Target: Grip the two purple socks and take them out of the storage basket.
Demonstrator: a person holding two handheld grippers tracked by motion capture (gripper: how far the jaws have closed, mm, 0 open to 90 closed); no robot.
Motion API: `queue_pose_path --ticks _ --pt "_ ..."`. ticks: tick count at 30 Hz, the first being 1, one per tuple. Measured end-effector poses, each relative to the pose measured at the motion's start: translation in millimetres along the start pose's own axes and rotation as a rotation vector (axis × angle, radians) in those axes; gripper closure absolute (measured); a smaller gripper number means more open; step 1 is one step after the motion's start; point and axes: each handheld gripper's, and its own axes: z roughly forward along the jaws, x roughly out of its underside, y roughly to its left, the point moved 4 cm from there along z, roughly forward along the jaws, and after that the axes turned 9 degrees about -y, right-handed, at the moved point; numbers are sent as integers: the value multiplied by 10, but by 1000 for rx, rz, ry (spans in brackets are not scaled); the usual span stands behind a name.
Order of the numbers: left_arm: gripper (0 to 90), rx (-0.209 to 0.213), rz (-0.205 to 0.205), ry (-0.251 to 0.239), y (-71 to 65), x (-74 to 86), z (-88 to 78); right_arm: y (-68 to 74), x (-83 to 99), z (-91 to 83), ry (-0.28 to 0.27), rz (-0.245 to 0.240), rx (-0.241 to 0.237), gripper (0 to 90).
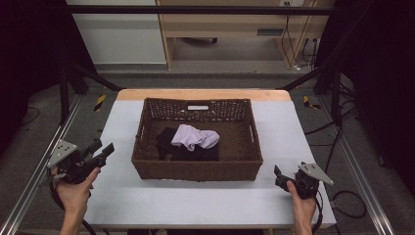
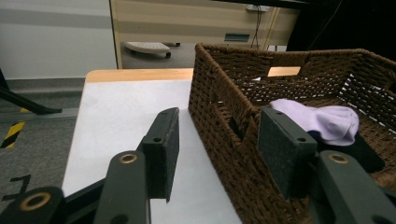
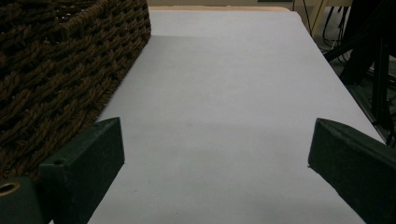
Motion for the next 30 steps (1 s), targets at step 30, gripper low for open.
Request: queue_pose_path --ticks 30 --pt "489 134 137 17 -882 -527 849 19 -1 -8 -10 -17 3 41"
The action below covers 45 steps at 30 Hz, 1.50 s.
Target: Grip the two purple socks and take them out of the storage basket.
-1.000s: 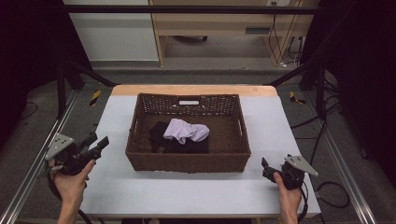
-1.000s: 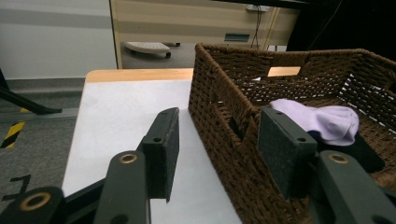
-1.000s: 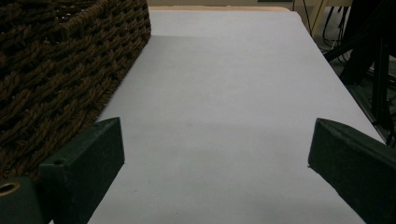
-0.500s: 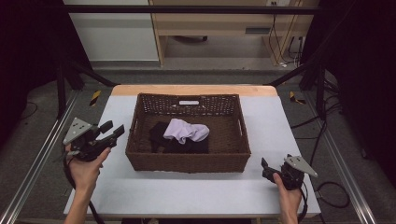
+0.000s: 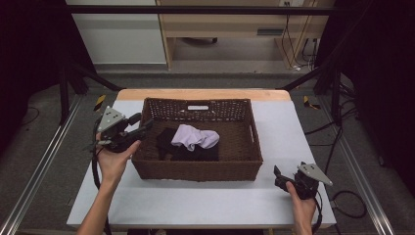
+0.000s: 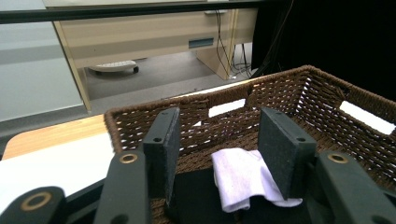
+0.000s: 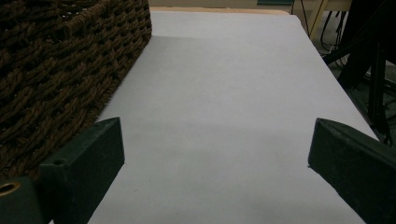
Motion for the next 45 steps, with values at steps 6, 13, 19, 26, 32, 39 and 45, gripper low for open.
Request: queue_pose_path --ticks 6,13,19,26,32,39,45 --pt "484 6 23 39 -86 -3 244 -1 1 2 3 0 1 41" --pt "474 23 38 75 -194 63 507 1 2 3 6 2 0 41" --pt "471 29 50 121 -244 169 710 4 1 1 4 2 -1 41" --pt "470 35 72 199 -296 344 899 3 1 2 5 1 -3 41" --pt "444 65 94 233 -382 474 985 3 1 3 1 -1 -4 41" --pt "430 93 86 272 -457 592 1013 7 2 4 4 -3 -4 41" --pt "407 115 108 307 -522 668 1034 11 2 4 7 -6 -3 41"
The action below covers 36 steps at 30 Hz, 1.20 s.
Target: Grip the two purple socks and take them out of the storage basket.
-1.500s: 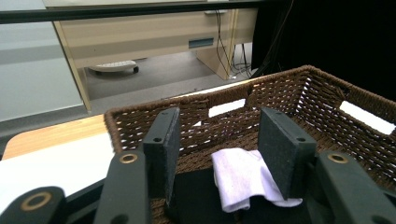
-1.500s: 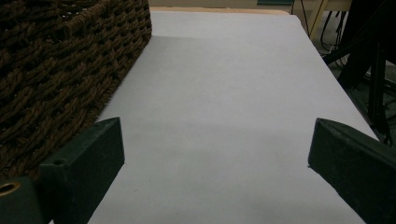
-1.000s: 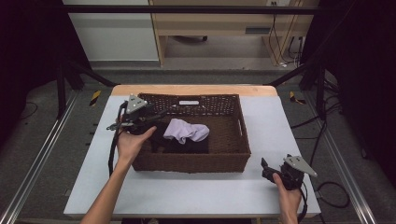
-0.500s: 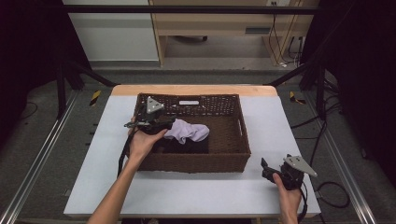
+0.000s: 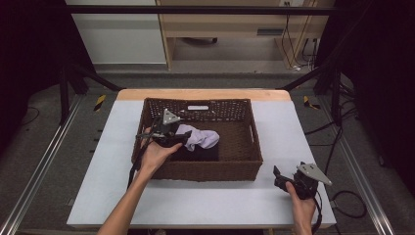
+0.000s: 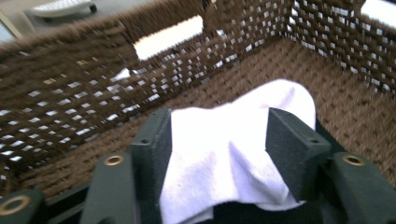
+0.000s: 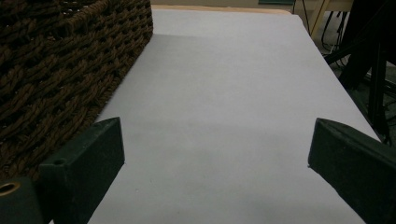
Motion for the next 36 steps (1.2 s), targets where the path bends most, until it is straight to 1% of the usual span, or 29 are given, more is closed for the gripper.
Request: queue_pose_path --ticks 1,2,3,4,5,6,7,11,14,16,18,19,21,23,24,25,26,27,29,31,33,34,36 --pt "407 1 4 -1 -7 11 10 0 0 0 0 0 0 41" --pt "407 12 -2 -5 -17 10 18 2 0 1 2 1 1 41" --pt "404 12 -2 -5 -17 10 18 2 0 1 2 1 1 41" --pt "404 19 -12 -8 -24 12 29 1 0 2 2 -1 0 41" --pt "398 20 -9 14 -36 31 48 2 0 3 3 -3 1 41" --pt "395 20 -9 14 -36 31 48 2 0 3 3 -3 1 41" --pt "395 17 1 36 -50 50 63 2 1 2 3 -4 2 41" --pt "380 13 19 63 -71 74 80 2 1 3 3 -9 2 41" --pt "371 -10 38 101 -73 101 114 5 1 5 3 -15 0 41" --pt "378 -20 54 132 -78 117 142 5 2 6 4 -15 0 41" --pt "393 -31 60 153 -89 131 170 4 2 6 4 -14 1 41" --pt "397 -38 68 175 -92 141 192 4 2 6 5 -14 1 41" --pt "411 -42 71 198 -87 152 214 4 1 6 5 -13 1 41" --pt "416 -41 61 227 -72 166 242 4 1 6 5 -12 1 41" --pt "416 -39 57 234 -66 170 254 4 1 6 5 -11 1 41" --pt "410 -33 74 221 -47 180 273 3 1 6 5 -13 0 41" --pt "401 -30 76 223 -32 181 286 2 1 7 5 -12 -1 41" --pt "399 -27 61 234 -8 158 296 3 1 6 5 -11 0 41" --pt "399 -21 35 195 20 99 298 0 1 9 5 -11 -4 42" --pt "395 -12 16 193 38 88 313 1 0 7 4 -9 -1 42" --pt "387 -11 13 211 46 112 342 1 1 8 7 -8 -3 42" --pt "384 -12 10 234 51 144 366 1 1 7 8 -7 -3 42" --pt "369 -8 19 256 44 184 394 1 1 7 5 -9 -1 42"
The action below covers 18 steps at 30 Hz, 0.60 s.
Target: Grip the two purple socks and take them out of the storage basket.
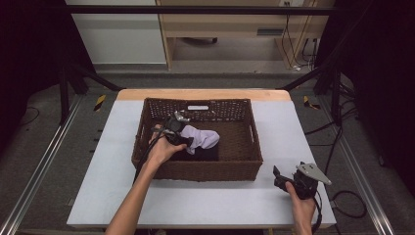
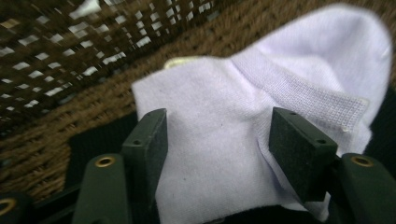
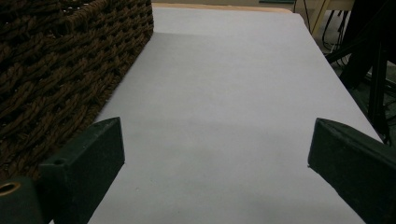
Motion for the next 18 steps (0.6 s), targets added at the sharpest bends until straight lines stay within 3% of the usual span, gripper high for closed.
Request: queue_pose_path --ticks 3,5,18 --pt "372 -4 38 2 -28 22 14 1 0 -1 0 5 -2 42" --pt "390 4 37 -2 -25 33 14 1 -1 0 -3 6 0 42" --pt "757 84 -73 38 -22 74 0 -11 -2 -10 -10 14 5 43"
